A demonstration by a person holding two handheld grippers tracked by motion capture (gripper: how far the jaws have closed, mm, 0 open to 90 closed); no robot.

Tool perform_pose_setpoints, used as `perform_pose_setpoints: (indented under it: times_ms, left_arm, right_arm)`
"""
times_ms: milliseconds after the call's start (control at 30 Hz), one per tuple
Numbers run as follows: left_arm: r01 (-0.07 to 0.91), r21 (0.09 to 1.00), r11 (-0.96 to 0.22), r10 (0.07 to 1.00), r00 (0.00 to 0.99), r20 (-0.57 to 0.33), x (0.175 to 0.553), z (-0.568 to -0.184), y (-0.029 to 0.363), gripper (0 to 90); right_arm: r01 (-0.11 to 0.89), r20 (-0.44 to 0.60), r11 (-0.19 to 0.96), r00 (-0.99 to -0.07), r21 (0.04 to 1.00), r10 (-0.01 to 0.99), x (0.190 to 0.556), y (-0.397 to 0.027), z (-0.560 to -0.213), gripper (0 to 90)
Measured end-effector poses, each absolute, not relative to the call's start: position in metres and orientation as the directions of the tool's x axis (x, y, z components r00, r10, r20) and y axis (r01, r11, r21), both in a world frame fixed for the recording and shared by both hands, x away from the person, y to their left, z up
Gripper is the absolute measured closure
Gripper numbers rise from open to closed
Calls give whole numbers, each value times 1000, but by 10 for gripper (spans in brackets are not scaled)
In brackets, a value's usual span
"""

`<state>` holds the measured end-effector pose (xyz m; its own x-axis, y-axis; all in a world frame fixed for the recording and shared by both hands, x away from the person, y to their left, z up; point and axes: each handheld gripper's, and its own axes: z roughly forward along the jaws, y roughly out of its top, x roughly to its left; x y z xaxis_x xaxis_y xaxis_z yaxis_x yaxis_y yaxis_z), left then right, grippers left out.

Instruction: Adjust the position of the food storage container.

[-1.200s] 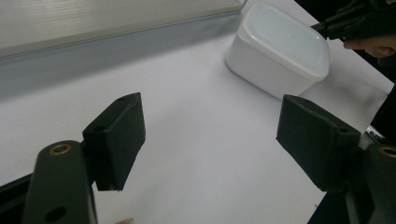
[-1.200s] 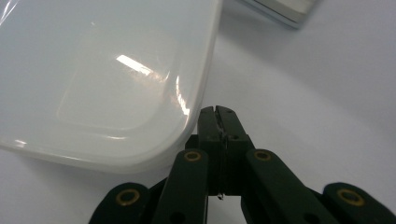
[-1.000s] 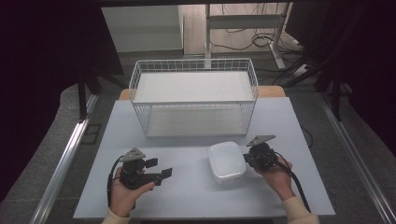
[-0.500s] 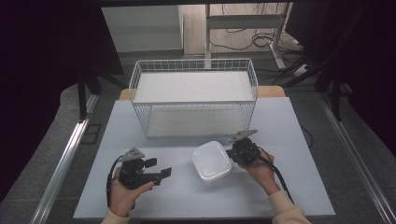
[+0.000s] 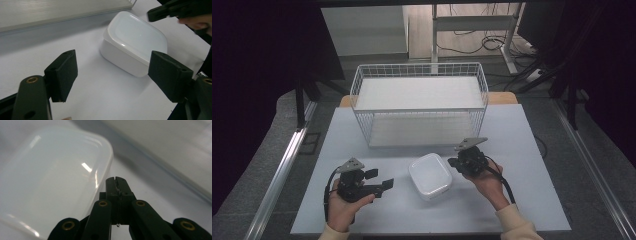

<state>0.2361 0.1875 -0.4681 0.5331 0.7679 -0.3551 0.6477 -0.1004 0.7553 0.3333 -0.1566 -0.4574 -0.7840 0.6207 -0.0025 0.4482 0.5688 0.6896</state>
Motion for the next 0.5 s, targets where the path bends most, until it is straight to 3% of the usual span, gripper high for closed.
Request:
perform_pose_setpoints:
  times_ms: [267,500]
  left_arm:
    - [647,755,-102,770,532,-352,236,-468,188,233]
    - [646,757,-96,770,530,-355,236,-467,191,233]
  right_arm:
    - [389,43,571,-851,723,524,284,-142,-441,895]
    - [306,33,650,-917,696,397,249,-88,-451,895]
